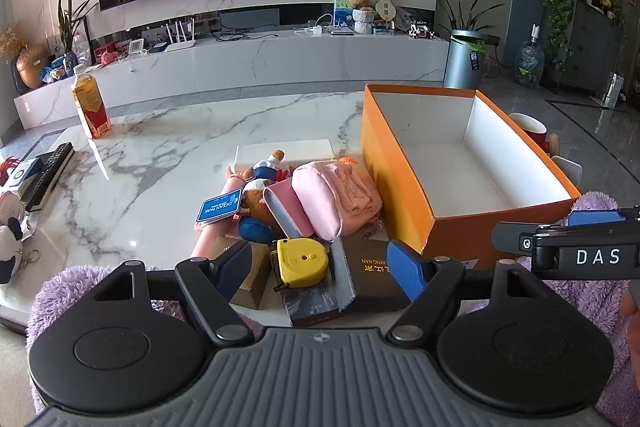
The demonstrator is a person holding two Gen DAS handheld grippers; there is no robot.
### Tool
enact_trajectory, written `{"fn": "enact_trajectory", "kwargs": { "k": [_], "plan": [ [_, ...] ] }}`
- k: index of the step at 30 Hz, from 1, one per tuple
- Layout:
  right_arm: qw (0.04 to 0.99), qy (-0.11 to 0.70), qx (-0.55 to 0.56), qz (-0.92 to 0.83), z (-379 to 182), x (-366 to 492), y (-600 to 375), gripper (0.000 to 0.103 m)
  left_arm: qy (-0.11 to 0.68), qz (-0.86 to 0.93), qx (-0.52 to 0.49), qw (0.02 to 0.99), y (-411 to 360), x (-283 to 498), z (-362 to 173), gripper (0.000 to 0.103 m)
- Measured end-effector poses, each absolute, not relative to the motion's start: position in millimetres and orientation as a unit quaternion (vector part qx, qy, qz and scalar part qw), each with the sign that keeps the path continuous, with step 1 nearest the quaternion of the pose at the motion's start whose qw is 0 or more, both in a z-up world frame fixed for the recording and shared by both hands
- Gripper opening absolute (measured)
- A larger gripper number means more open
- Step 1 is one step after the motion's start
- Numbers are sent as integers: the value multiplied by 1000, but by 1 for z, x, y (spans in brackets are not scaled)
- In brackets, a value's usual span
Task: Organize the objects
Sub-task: 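Move the left tool toward the pink cap on the pile, then grasp the pink cap with the left gripper and lift it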
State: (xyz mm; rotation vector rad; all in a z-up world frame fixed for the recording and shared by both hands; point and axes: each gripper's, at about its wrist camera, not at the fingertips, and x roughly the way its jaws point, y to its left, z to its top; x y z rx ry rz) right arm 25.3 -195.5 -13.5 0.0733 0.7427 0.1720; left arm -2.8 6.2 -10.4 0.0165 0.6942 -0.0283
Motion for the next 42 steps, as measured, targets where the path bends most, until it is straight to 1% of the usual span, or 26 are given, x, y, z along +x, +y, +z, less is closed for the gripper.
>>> {"fn": "enact_trajectory", "kwargs": {
  "k": [13,15,18,20,24,27,29,30,32,33,35,36,37,38,39,42],
  "plan": [
    [926,366,29,93,-16,31,-190,100,349,-20,3,937,11,3,-14,87],
    [926,364,25,95,-16,33,-189,98,351,-22,1,936,13,5,-14,86],
    [925,366,22,103,-16,37,-187,92,354,-32,1,935,17,9,-13,84],
    [923,367,17,111,-15,41,-184,84,354,-41,1,934,18,14,-11,81],
    [922,363,0,136,-11,52,-172,73,359,-60,-3,931,24,27,-8,77],
    [921,356,-17,156,-6,63,-161,66,367,-76,-1,927,28,42,-8,73],
    [918,358,-26,172,-4,73,-153,58,372,-86,2,924,30,53,-9,69],
    [916,358,-30,180,-3,79,-148,55,376,-91,0,922,32,59,-10,68],
    [911,362,-40,191,-3,91,-140,47,385,-100,-5,917,37,73,-12,67],
    [909,364,-47,197,-4,97,-135,44,389,-104,-7,915,40,80,-13,67],
    [905,368,-60,206,-6,110,-128,31,397,-108,-6,911,45,95,-14,64],
    [902,371,-67,209,-7,118,-123,29,399,-111,-1,910,46,103,-15,64],
    [900,374,-72,212,-9,125,-119,23,400,-115,4,909,47,110,-15,64],
    [897,378,-78,215,-11,133,-115,20,402,-119,10,908,47,117,-16,64],
    [894,383,-83,219,-13,140,-112,19,406,-126,17,905,47,126,-18,64],
    [885,395,-101,226,-20,162,-101,11,419,-148,37,895,46,151,-24,61]
  ]
}}
